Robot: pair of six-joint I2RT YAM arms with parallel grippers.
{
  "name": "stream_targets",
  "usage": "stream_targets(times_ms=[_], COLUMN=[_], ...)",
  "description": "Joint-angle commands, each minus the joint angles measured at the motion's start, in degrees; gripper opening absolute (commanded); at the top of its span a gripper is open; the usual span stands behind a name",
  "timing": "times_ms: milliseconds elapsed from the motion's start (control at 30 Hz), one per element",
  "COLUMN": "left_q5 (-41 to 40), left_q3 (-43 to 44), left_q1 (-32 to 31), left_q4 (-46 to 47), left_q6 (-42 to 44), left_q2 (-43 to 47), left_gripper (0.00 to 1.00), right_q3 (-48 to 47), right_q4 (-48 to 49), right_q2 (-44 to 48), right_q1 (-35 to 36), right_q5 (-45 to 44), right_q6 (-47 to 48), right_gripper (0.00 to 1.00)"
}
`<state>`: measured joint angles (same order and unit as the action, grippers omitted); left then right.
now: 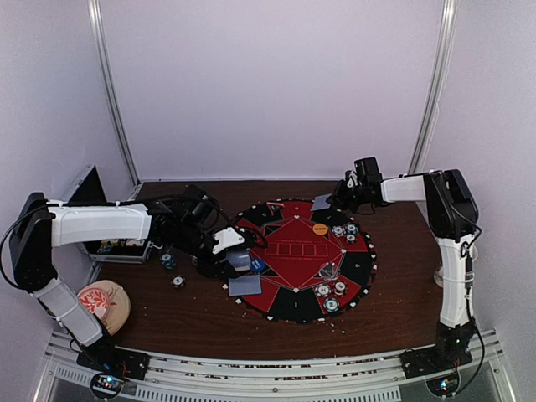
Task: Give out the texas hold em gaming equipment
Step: Distribute the poker card in the big blind area.
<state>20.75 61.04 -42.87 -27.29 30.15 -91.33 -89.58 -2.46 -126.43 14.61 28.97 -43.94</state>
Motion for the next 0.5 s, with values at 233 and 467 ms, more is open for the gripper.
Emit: stream_targets(times_ms=[233,467], left_q5=[1.0,1.11], left_q3=[0.31,0.32], left_q1=[-0.28,-0.28], left_q4=[0.83,0.83], left_q6=[0.47,0.37], left_q2=[0.36,0.22], left_gripper=[0.52,0.52], right_q3=[-6.22,-8.72], right_q4=[-6.56,-10.9], right_q2=[-5.87,-6.25], right_q1=[-2.98,-3.71], right_q5=[2.34,-0.5], right_q6=[3.38,5.37], right_gripper=[0.11,0.44])
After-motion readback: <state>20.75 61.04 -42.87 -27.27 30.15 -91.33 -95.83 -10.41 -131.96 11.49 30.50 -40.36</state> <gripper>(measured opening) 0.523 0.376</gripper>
